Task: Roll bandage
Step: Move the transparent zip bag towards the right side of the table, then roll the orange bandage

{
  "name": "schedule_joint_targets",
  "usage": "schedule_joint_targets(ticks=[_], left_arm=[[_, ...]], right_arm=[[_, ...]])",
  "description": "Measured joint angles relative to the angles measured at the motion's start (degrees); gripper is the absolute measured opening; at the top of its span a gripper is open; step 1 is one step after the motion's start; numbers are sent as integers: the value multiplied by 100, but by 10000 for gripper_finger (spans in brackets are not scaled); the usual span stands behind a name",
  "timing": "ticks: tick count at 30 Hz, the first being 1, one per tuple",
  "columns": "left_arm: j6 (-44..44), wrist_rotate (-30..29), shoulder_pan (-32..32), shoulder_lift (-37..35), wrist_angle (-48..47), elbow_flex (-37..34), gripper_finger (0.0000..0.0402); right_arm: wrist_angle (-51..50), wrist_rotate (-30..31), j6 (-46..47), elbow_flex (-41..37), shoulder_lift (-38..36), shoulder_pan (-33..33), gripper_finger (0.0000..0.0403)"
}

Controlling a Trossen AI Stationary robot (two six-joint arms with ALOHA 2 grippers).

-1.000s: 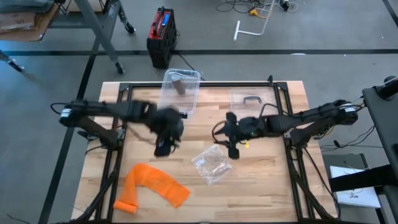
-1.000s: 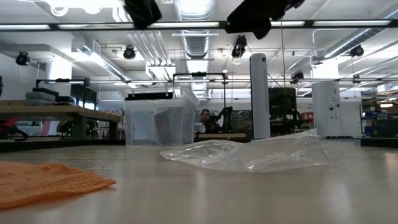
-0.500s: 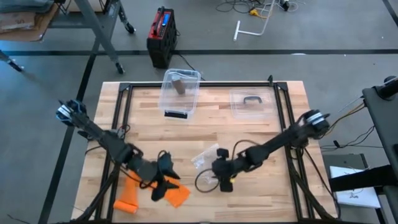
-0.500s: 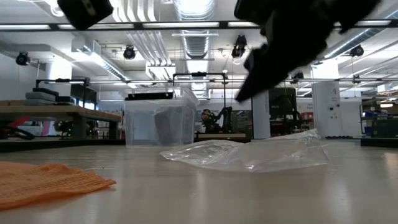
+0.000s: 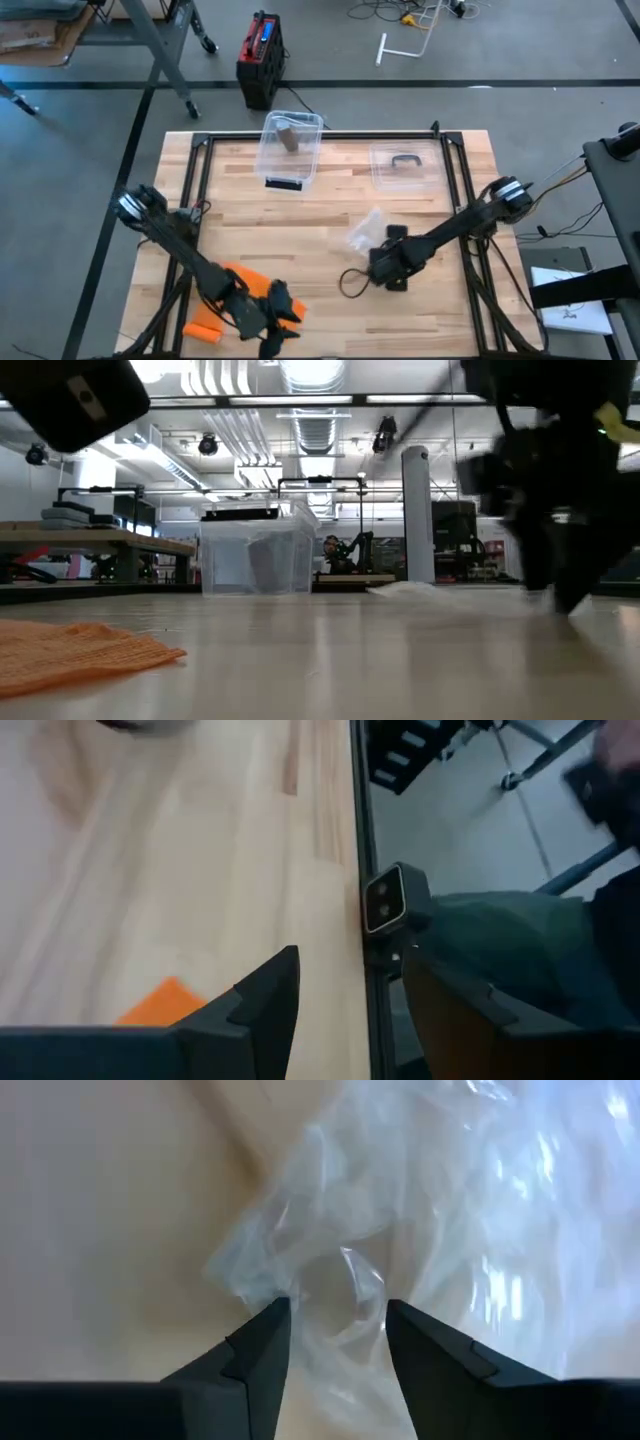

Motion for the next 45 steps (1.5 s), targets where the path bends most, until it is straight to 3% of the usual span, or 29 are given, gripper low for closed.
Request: schedule_joint_targets(ticks=[4,7,10,12,17,21,26,29,34,38,45], left_arm=[[86,9,-63,496,-24,471,171],[59,49,-113,704,-415,828,169],[-242,48,-222,767,-1225,1265,161],[-475,45,-362,769,-1852,1553,155],[-1034,50,-770,771,-2807,2057,139],[-1575,57,-1099,771,-3126,2293,127],[-2295,261,-1393,761,-3277,2408,116],[-2532,307,-1525,743,-3306,2422,117],[-2597,312,-1566,740,-3309,2430,121],[-2511,303,-1566,734,-3366,2389,118],[-2464,305,-1566,732,-3425,2278,119]], right_arm=[[-487,25,699,-113,-640,196,154],[-123,399,1174,-149,-1064,529,151],[1329,1444,1096,-196,-1332,985,151],[2704,1896,563,-221,-1282,1188,152],[5556,1848,-695,-144,-454,1207,153],[6626,1624,-1098,452,663,1029,153],[6388,1366,-1249,1809,2044,825,149],[5789,1032,-1236,2764,2732,703,143],[4354,997,-1161,4106,3628,524,131],[3363,926,-845,4688,3946,366,121],[1336,160,-1068,4896,3762,269,110]])
